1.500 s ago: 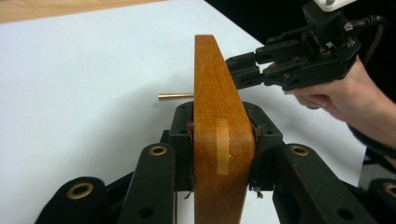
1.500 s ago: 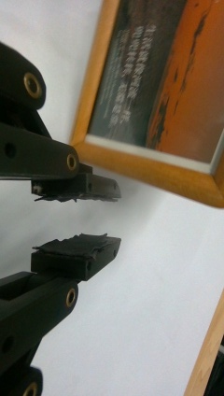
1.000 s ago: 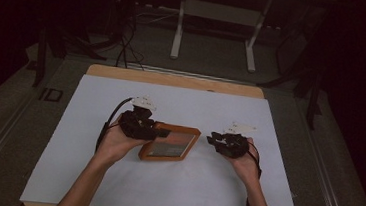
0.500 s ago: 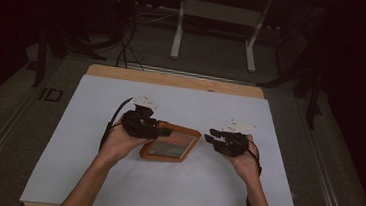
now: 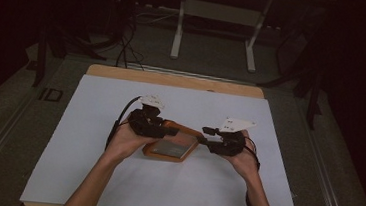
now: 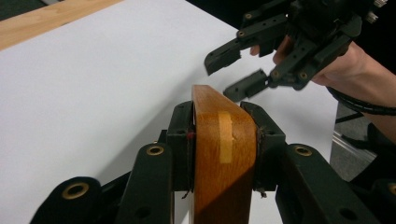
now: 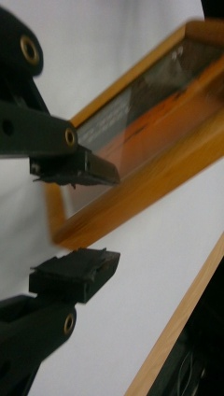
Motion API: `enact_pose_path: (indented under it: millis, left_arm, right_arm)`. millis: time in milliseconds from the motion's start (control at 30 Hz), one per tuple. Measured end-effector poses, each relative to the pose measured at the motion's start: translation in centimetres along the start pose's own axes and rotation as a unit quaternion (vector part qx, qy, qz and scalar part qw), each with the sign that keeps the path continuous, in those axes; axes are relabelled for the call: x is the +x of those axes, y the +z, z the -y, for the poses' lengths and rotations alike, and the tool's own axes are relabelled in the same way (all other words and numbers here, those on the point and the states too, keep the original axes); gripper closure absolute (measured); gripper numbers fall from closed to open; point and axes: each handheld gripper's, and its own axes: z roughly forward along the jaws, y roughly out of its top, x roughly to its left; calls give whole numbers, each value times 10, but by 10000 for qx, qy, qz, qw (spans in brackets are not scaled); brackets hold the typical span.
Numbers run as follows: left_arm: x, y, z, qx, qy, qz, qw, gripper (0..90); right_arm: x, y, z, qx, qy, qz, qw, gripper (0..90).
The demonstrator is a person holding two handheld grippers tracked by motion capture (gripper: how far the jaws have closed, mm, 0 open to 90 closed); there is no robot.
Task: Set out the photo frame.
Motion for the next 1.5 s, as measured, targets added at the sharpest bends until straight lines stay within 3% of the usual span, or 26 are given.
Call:
enact_pose_path:
  millis: [367,533,600,767,933,1167,1333,1500]
  left_arm:
    - [-6,12,-12,195,401,310,9985,647]
    - [-2,16,-14,242,313,357,9986,633]
    - [-3,17,-14,285,340,218,9988,609]
    - [0,15,-14,213,271,42,9994,518]
    - [1,14,-12,36,187,119,9997,457]
    - [-1,2,-5,-354,192,45,9992,424]
    - [-2,-14,4,-792,115,-52,9968,417]
    - [3,-33,18,-1213,26,-178,9925,406]
  right_arm:
    - [3,15,-18,-45,-387,-654,9971,377]
    - [7,17,-18,49,-529,-719,9960,470]
    - [8,16,-17,69,-634,-643,9959,517]
    - [8,10,-14,9,-748,-721,9946,650]
    - [12,8,-13,4,-878,-618,9942,663]
    - [13,6,-11,12,-916,-571,9942,668]
    - [12,4,-8,-15,-875,-535,9947,672]
    - [8,1,-3,-17,-718,-437,9965,681]
